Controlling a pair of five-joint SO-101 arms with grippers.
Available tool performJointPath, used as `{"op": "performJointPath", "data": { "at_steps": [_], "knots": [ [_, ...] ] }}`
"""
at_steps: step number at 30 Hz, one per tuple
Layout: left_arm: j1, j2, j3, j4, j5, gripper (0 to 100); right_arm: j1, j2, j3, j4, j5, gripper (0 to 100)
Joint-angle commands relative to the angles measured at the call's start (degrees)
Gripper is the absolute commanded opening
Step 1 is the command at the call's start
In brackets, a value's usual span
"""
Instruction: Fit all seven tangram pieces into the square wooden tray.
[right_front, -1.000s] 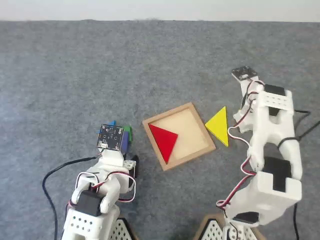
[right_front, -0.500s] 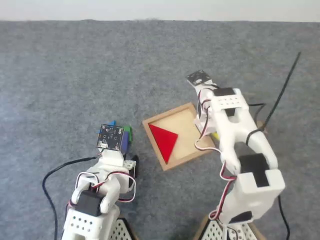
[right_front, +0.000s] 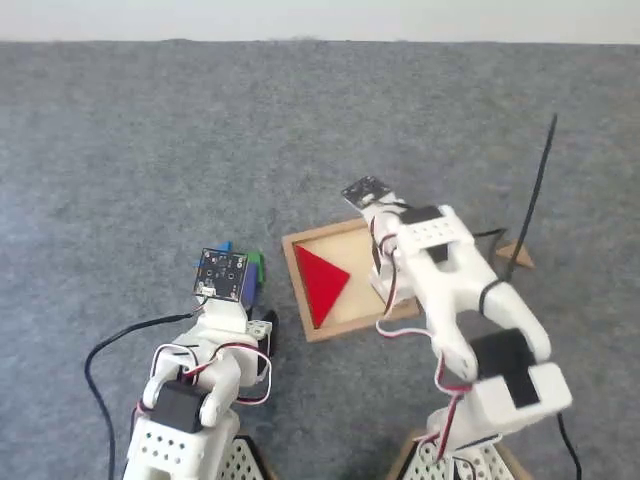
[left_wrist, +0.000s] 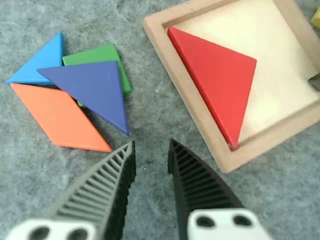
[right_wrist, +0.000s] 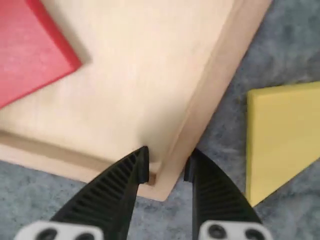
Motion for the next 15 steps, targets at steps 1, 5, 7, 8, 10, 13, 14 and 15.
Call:
{"op": "performJointPath", "data": {
  "at_steps": [1, 5, 7, 8, 10, 13, 14, 15],
  "knots": [
    [0.09, -0.97, -0.66, 0.09, 0.35, 11, -1.89, -6.9, 6.42, -3.03, -0.62, 12.3],
    [0.09, -0.97, -0.66, 0.09, 0.35, 11, -1.63, -10.51, 7.74, -3.3, -1.67, 12.3],
    [0.09, -0.97, -0.66, 0.09, 0.35, 11, -0.13, -12.44, 7.74, -4.44, -4.22, 12.4],
    [0.09, -0.97, -0.66, 0.09, 0.35, 11, 0.57, -13.41, 7.74, -4.88, -5.19, 12.4],
    [0.09, -0.97, -0.66, 0.09, 0.35, 11, 1.71, -15.6, 7.74, -5.41, -6.33, 12.4],
    [0.09, -0.97, -0.66, 0.09, 0.35, 11, 1.89, -19.47, 7.82, -5.76, -7.47, 12.5],
    [0.09, -0.97, -0.66, 0.09, 0.35, 11, 1.89, -20.7, 7.82, -5.76, -8.18, 13.3],
    [0.09, -0.97, -0.66, 0.09, 0.35, 11, 1.89, -21.49, 7.65, -5.76, -8.88, 15.1]
  ]
}}
